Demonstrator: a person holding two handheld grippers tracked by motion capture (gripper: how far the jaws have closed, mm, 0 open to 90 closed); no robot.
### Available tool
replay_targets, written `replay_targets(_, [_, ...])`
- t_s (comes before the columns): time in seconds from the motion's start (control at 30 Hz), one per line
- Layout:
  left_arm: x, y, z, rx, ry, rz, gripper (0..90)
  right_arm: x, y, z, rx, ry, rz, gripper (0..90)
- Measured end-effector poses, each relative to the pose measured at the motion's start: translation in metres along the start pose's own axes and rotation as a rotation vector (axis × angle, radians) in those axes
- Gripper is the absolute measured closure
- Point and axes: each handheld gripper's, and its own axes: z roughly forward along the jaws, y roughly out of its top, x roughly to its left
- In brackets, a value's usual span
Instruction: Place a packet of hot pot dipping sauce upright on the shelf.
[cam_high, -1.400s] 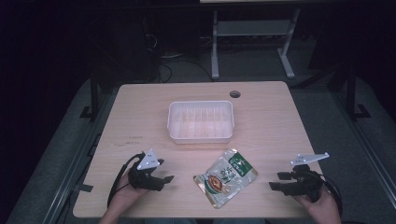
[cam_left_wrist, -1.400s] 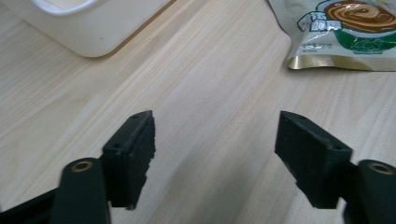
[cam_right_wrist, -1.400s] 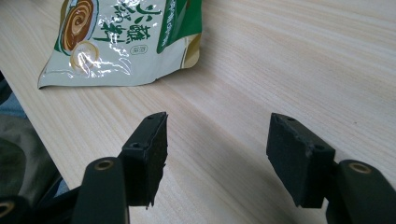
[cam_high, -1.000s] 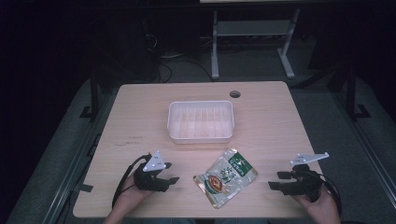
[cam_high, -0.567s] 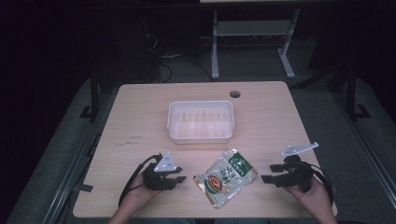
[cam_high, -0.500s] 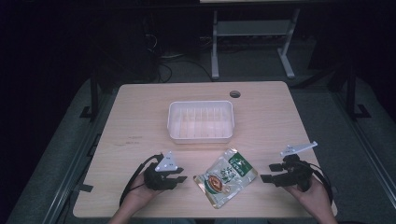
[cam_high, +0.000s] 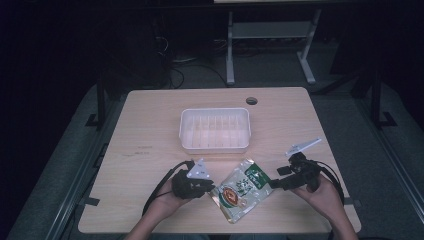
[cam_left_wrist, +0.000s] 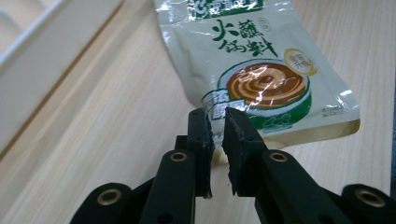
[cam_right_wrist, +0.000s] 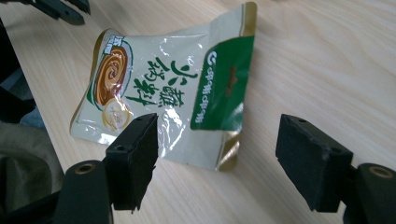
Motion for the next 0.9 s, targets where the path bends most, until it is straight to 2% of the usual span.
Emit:
replay_targets(0.17, [-0.004,0.001,0.008,0.007,-0.007,0.017,81.0,0.0,0.012,0.011,0.019,0.028,0.002,28.9])
replay_targets(0.33, [-0.008,0.0,0.018,0.035,-0.025,0.043,80.8,-0.002,0.021,0.027,0.077,0.016,0.003,33.0])
replay_targets(0.5, [-0.01,0.0,0.022,0.04,-0.034,0.046,80.8,-0.005,0.024,0.037,0.105,0.001,0.009,37.2])
replay_targets(0.53, [-0.011,0.0,0.022,0.038,-0.033,0.047,80.8,-0.006,0.026,0.041,0.114,-0.008,0.016,41.2])
replay_targets(0.8, [-0.012,-0.001,0.022,0.037,-0.034,0.049,80.5,-0.007,0.023,0.047,0.119,-0.016,0.036,52.9])
replay_targets(0.9, [-0.013,-0.002,0.022,0.038,-0.031,0.052,80.5,-0.007,0.023,0.05,0.12,-0.001,0.033,56.3])
